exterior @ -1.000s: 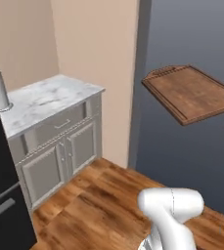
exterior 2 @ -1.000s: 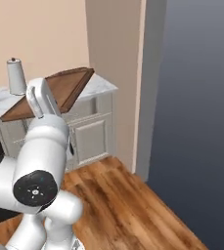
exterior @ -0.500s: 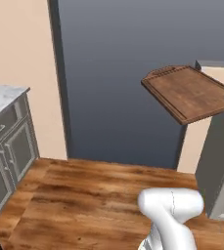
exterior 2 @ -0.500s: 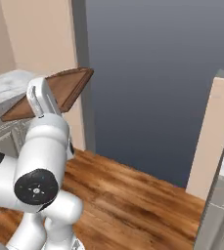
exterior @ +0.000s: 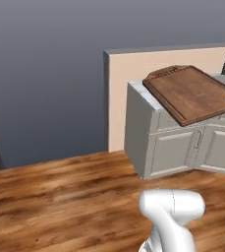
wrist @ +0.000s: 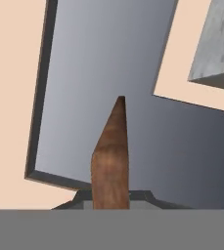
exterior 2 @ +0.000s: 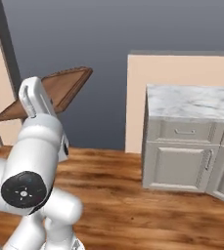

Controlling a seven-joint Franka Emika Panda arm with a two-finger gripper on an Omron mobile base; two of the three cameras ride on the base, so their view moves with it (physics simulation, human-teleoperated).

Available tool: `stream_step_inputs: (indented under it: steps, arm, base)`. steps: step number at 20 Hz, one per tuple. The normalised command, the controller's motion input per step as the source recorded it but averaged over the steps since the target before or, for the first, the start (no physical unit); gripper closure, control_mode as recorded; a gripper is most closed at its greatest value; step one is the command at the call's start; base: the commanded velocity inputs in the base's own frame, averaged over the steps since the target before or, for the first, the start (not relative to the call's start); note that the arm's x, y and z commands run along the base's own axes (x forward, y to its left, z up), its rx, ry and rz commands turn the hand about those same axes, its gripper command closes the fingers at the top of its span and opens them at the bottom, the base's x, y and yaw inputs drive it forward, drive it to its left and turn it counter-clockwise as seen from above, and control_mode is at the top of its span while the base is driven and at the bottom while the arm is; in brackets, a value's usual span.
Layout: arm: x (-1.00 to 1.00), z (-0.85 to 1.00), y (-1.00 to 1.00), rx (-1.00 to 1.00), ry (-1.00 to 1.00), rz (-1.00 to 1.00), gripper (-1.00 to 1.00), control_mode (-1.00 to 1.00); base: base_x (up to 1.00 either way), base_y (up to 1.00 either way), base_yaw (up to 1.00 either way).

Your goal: Move the cutting board and knife to the sink. Then move spray from the cabinet to the counter.

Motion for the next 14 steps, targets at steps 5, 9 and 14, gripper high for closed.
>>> stream_step_inputs:
  steps: [5,9,14]
  arm:
    - [0.0,0.0,0.0,0.0,0.0,0.0,1.0,1.0]
    - [0.0,0.0,0.0,0.0,0.0,0.0,1.0,1.0]
    - [0.0,0.0,0.0,0.0,0.0,0.0,1.0,1.0]
  base:
    - [0.32,-1.0,-0.01]
    - [0.15,-1.0,0.07]
    - [0.02,-1.0,0.05]
